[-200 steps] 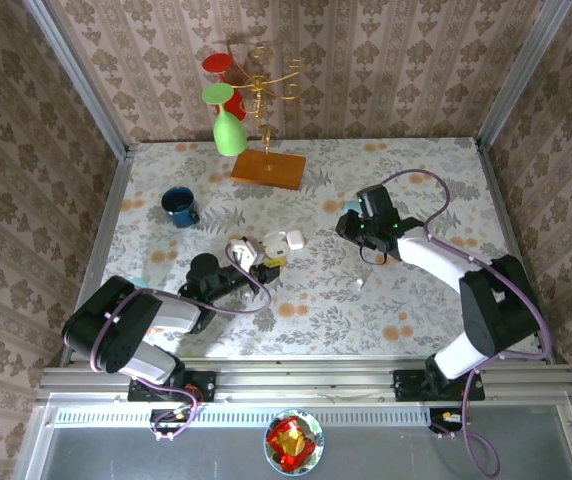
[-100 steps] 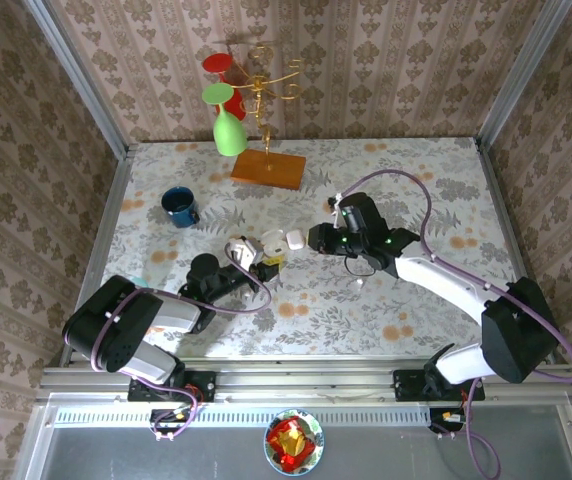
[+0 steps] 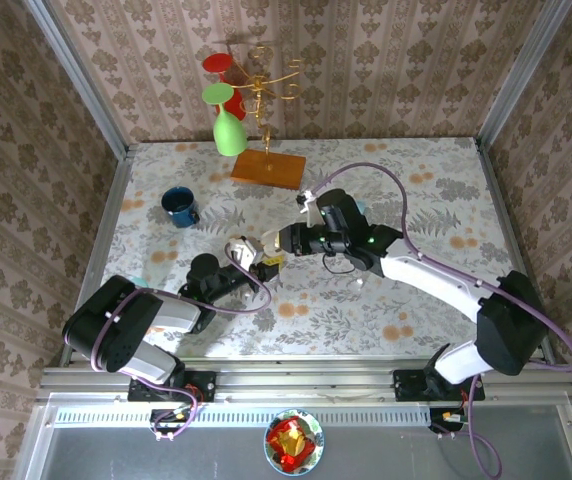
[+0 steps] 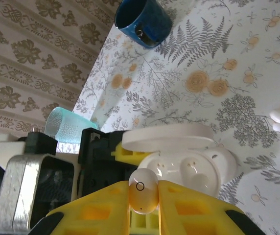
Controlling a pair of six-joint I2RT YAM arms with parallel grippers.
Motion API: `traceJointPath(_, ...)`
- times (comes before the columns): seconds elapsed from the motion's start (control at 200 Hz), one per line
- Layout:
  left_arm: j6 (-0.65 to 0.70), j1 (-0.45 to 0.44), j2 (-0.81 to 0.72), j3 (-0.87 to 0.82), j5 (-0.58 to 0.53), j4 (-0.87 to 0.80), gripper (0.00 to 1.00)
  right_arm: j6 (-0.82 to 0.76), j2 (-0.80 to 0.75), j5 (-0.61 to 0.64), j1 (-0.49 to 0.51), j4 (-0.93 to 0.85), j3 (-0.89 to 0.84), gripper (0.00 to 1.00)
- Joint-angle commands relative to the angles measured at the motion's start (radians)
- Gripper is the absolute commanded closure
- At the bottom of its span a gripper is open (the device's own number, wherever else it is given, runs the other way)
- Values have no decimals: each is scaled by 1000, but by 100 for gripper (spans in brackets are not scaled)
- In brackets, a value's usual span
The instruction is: Insert the wireless bluetooth earbuds into the charging case
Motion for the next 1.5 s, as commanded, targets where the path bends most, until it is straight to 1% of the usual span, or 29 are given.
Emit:
traceJointPath(0.0, 13, 4, -19, -10, 1, 30, 99, -22, 37, -36, 12, 12, 48, 79)
traceJointPath(0.265, 12, 4, -20, -12, -8, 30, 99, -34, 92, -51, 23, -6, 70, 79)
traceJointPath(0.39, 6, 4, -18, -13, -28, 31, 98, -38, 102, -49, 26, -11, 65, 79)
traceJointPath(0.735, 2, 4, -21, -14, -34, 29, 98, -52, 118, -51, 33, -48, 66, 79)
traceJointPath(1.01, 1, 5, -23, -14, -34, 29, 98, -56, 144, -68, 41, -78, 91, 76)
traceJointPath(1.095, 3, 6, -21, -15, -37, 30, 98, -55, 136, -66, 42, -81, 93, 75)
traceJointPath(1.185, 4, 6, -20, -15, -35, 29, 98, -61, 120, -50, 42, -87, 93, 69)
traceJointPath(1.36, 6, 6, -21, -17, -40, 29, 98, -77, 79, -3, 42, -96, 88, 66)
traceJointPath(1.495, 12, 7, -22, -20, -57, 30, 98, -99, 20, 45, 39, -74, 51, 60)
